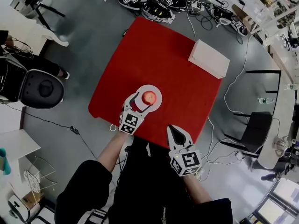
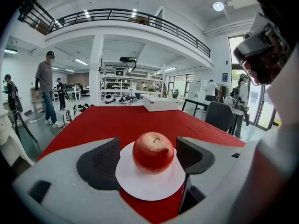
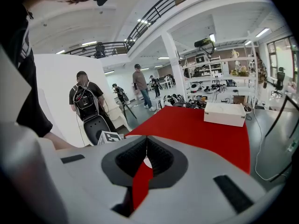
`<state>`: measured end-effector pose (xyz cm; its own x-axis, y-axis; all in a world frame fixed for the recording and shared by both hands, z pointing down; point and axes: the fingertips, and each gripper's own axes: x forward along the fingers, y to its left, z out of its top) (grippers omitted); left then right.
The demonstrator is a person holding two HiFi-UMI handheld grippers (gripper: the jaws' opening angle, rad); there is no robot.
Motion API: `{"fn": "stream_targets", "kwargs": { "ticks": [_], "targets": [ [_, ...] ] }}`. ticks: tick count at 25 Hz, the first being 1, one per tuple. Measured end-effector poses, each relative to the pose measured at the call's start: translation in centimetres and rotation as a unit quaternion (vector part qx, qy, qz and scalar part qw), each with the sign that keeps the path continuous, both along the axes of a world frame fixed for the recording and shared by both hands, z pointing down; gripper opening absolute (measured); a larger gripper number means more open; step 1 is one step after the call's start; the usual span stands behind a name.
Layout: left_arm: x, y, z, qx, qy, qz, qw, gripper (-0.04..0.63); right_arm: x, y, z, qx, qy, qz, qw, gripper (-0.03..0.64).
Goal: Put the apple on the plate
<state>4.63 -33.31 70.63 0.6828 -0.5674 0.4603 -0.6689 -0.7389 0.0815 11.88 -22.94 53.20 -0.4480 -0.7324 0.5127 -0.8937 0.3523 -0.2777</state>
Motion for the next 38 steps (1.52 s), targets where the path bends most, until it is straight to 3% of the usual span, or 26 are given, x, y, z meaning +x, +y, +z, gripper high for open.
{"fn": "stream_targets", "kwargs": {
  "ticks": [9,13,15,18,20,26,32,38],
  "targets": [
    [-1.7,0.9,-6.6,0.021,0.032,-0.038,0.9985,0.347,-1.1,-1.4,-0.8,0.012,-0.020,-0.034,0.999,0.012],
    [-2.1,1.6,-9.6,0.027,0.047,-0.038,0.9978,0.212,-1.8,-2.1,-1.5,0.016,-0.034,-0.050,0.998,0.012],
    [-2.5,1.8,-10.8,0.039,0.037,-0.040,0.9977,0.161,-2.1,-2.4,-1.6,0.015,-0.038,-0.055,0.998,0.012],
    [-2.8,2.4,-12.2,0.052,0.020,-0.041,0.9976,0.030,-2.3,-2.5,-1.9,0.018,-0.046,-0.063,0.997,0.012],
    [-2.8,3.0,-13.0,0.051,0.019,-0.042,0.9976,0.006,-2.3,-2.3,-2.2,0.022,-0.051,-0.066,0.996,0.012],
    [-2.1,4.5,-17.6,0.060,0.044,-0.035,0.9966,0.006,-1.6,-2.2,-3.6,0.044,-0.050,-0.054,0.996,0.011],
    [-1.2,4.8,-20.7,0.087,0.038,-0.016,0.9954,0.005,-1.2,-2.8,-5.3,0.080,-0.049,-0.045,0.995,0.011],
    [-1.8,5.3,-21.7,0.088,0.039,-0.015,0.9953,0.006,-1.3,-2.8,-5.9,0.092,-0.044,-0.049,0.994,0.009]
  ]
}}
